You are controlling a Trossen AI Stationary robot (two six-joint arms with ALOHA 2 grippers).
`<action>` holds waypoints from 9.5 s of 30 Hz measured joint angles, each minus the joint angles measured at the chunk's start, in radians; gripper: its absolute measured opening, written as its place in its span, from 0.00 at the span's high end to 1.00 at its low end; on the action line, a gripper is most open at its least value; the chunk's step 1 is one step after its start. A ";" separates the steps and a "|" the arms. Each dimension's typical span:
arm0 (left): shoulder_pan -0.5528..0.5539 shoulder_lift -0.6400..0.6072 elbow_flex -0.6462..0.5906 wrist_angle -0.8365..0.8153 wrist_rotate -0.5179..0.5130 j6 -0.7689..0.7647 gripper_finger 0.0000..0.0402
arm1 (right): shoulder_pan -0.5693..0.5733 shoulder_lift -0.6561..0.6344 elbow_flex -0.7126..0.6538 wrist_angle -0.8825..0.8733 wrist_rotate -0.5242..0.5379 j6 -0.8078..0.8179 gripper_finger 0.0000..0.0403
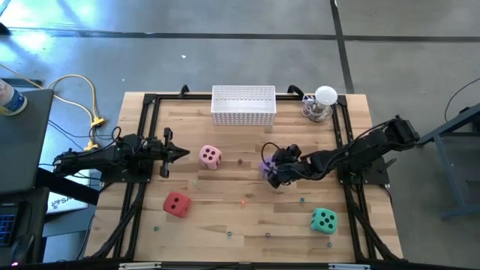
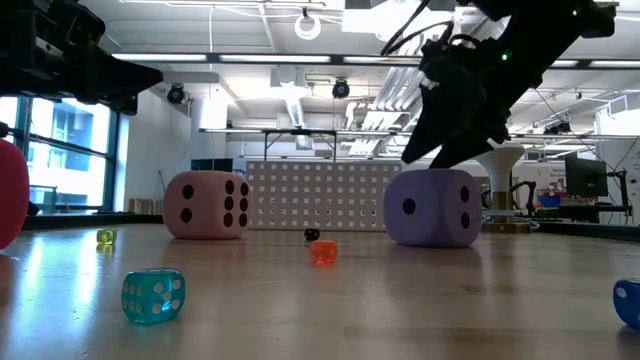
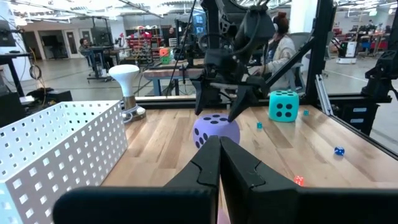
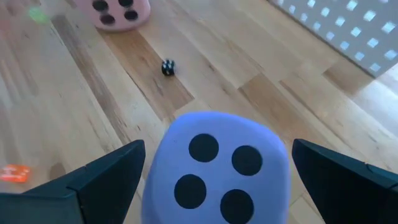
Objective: Pick & Place Dice
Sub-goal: Put the large purple dice into the white bin, then put the small yellow transparent dice into the white bin
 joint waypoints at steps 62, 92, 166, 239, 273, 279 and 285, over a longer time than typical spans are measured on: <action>0.000 0.000 0.000 0.006 0.000 0.003 1.00 | -0.022 0.110 -0.002 0.482 -0.061 -0.323 0.09; 0.000 0.000 0.000 0.031 0.000 0.002 1.00 | -0.454 0.107 0.356 0.298 0.313 -0.384 0.06; 0.000 0.000 0.000 0.030 0.000 0.000 1.00 | -0.633 0.283 0.357 0.332 0.070 -0.315 0.01; 0.000 0.000 0.000 0.030 0.000 -0.042 1.00 | -0.556 0.282 0.357 0.433 0.137 -0.548 0.01; 0.000 0.000 0.000 0.031 0.000 -0.042 1.00 | -0.079 0.166 0.357 0.262 0.571 -0.647 0.01; 0.000 0.000 0.000 0.044 0.000 -0.060 1.00 | 0.094 0.161 0.356 0.104 0.689 -0.440 0.01; 0.000 0.000 0.000 0.086 0.000 -0.064 1.00 | 0.206 0.161 0.356 0.004 0.756 -0.310 0.01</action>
